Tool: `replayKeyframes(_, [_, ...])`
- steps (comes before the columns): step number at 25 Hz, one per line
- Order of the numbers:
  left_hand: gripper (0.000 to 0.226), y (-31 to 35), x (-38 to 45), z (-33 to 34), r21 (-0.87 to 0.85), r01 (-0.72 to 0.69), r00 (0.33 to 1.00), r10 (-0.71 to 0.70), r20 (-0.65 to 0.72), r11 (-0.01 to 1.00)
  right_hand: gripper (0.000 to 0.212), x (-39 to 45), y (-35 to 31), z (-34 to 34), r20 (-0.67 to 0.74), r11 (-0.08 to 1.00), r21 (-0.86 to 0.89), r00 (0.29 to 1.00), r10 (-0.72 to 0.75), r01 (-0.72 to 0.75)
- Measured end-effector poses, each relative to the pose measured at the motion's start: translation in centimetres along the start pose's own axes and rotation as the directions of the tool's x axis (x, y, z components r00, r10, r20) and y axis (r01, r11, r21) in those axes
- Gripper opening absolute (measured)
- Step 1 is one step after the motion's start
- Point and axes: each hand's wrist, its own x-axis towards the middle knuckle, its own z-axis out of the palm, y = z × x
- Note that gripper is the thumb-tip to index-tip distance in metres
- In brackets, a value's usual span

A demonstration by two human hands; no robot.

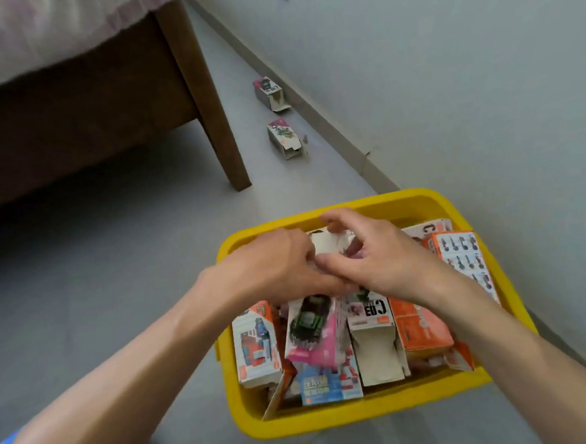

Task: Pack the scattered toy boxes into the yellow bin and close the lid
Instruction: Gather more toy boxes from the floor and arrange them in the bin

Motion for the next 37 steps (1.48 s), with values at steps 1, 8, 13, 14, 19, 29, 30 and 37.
replayKeyframes(1, [0.076, -0.8, -0.5, 0.4, -0.010, 0.008, 0.992, -0.006, 0.125, 1.000, 0.069, 0.7, 0.3, 0.5, 0.095, 0.997, -0.065, 0.995, -0.030, 0.036])
replayKeyframes(8, [0.057, -2.7, -0.4, 2.0, -0.145, 0.020, 0.912, 0.042, 0.408, 0.989, 0.037, 0.8, 1.6, 2.7, 0.218, 0.957, -0.188, 0.959, -0.181, 0.223])
replayKeyframes(13, [0.049, -2.4, 1.1, -0.1, -0.155, -0.090, 0.902, 0.147, 0.406, 0.984, 0.033, -1.5, 2.0, 3.4, 0.071, 0.974, -0.065, 0.975, -0.211, 0.215])
replayKeyframes(14, [0.048, -2.8, 1.3, -0.9, -0.201, -0.110, 0.894, 0.186, 0.407, 0.973, 0.039, -2.1, 2.1, 3.4, 0.031, 0.976, -0.055, 0.977, -0.211, 0.212])
replayKeyframes(19, [0.040, -4.7, 3.8, -3.6, -0.278, -0.113, 0.981, 0.152, 0.122, 0.954, 0.018, -4.3, 4.3, -1.0, -0.459, 0.980, -0.181, 0.873, -0.162, 0.086])
replayKeyframes(29, [0.042, -2.5, 8.8, 0.9, 0.242, -0.422, 0.878, 0.460, -0.132, 0.874, 0.077, -2.7, -1.5, 2.1, 0.376, 0.518, -0.628, 0.809, -0.451, 0.581])
replayKeyframes(30, [0.047, -2.2, 9.3, 1.2, 0.273, -0.406, 0.895, 0.441, -0.076, 0.872, 0.067, -2.9, -1.2, 1.0, 0.310, 0.592, -0.566, 0.814, -0.492, 0.574])
replayKeyframes(37, [0.045, 2.9, 11.2, 3.7, 0.118, -0.361, 0.922, 0.373, -0.108, 0.925, 0.061, -4.3, 4.5, -9.1, -0.316, 0.938, 0.277, 0.941, -0.117, 0.210])
